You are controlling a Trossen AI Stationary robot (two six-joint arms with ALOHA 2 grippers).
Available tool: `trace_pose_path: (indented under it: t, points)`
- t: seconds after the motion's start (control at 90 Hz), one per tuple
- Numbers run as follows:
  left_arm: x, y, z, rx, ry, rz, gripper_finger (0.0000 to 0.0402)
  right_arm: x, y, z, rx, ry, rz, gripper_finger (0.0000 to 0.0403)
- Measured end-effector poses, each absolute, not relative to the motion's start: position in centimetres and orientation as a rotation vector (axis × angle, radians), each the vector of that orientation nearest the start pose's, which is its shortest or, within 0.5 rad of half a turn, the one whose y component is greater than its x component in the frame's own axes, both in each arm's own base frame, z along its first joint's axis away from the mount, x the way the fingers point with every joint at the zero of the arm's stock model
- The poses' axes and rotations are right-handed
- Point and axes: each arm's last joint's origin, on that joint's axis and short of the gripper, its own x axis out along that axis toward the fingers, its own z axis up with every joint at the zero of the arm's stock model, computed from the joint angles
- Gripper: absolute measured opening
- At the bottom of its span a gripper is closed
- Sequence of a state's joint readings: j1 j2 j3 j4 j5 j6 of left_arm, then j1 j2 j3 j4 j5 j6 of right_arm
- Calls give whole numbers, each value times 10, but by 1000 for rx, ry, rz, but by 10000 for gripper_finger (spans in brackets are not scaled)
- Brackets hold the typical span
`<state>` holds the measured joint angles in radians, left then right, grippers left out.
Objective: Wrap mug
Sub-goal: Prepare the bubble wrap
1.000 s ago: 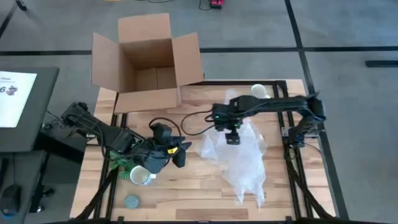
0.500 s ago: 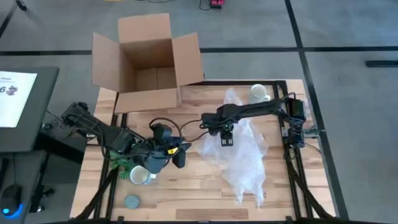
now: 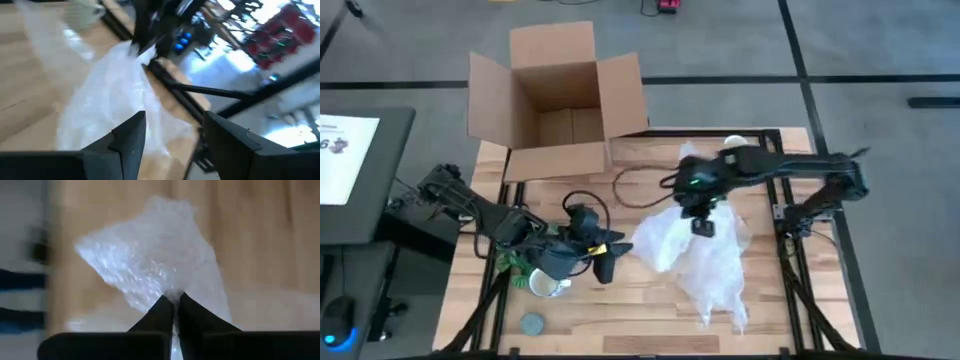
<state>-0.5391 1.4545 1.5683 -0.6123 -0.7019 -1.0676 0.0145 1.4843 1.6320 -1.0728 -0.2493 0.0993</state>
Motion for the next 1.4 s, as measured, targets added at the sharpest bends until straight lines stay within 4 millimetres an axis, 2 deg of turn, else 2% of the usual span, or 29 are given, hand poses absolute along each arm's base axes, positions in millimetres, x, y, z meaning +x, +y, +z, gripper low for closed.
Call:
trace_pose_path:
  t: [0.078,0.167,0.289,0.411,0.489,0.567,0.689,0.833,1.0,1.211,1.3,1.4]
  points:
    - [269,-140,431,-764,221,271,177,279,23,419,221,752,281,1]
    - [264,-137,457,-731,140,197,177,276,34,452,235,515,349,0]
    - [252,-131,497,-662,2,109,177,282,46,486,229,195,422,0]
    - [231,-118,543,-591,-192,54,177,303,53,503,229,-88,395,0]
    - [217,-110,566,-540,-296,46,177,321,54,506,262,-237,372,0]
    - [207,-104,579,-496,-346,50,177,342,57,501,311,-354,387,0]
    - [202,-101,587,-451,-358,59,177,377,62,479,389,-389,410,0]
    - [203,-101,583,-437,-314,63,177,417,78,432,478,-243,427,0]
    - [215,-108,566,-485,-192,84,177,452,100,377,549,-82,447,0]
    - [232,-118,548,-545,-90,120,177,480,116,314,616,127,576,0]
    - [240,-122,540,-567,-53,130,177,485,119,298,646,212,616,6]
    - [246,-126,535,-596,-31,141,177,486,118,287,632,301,615,35]
